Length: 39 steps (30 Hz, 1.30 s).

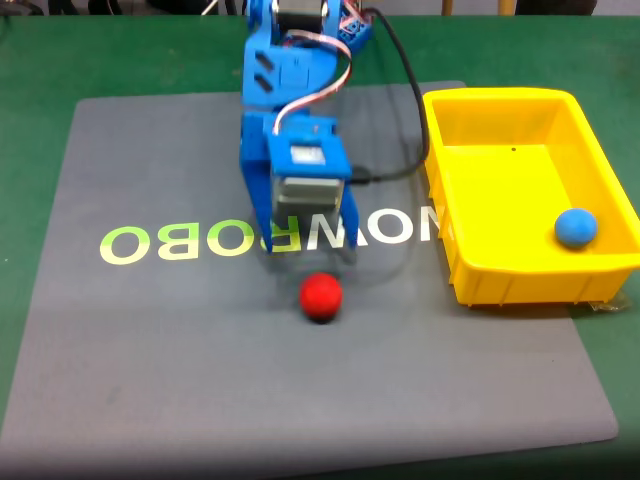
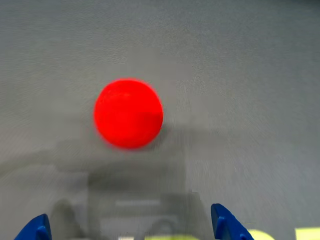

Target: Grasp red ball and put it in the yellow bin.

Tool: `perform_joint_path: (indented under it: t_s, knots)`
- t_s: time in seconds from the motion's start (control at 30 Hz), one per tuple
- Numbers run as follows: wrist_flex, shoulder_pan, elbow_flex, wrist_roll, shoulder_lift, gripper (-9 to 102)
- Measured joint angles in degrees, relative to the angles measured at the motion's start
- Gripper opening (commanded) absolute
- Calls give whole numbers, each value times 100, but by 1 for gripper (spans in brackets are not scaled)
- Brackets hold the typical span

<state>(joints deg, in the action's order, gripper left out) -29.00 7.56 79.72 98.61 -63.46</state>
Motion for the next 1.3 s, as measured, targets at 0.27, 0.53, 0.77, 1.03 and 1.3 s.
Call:
perform_joint_path:
  t_s: [0.27, 0.53, 0.77, 1.03, 1.3]
  knots:
    - [0, -9, -1283, -220, 1178, 36]
    - [0, -88, -1819, -387, 1696, 34]
    - [0, -132, -2312, -527, 2065, 31]
    - [9, -237, -2470, -589, 2206, 2]
    - [9, -237, -2470, -677, 2206, 0]
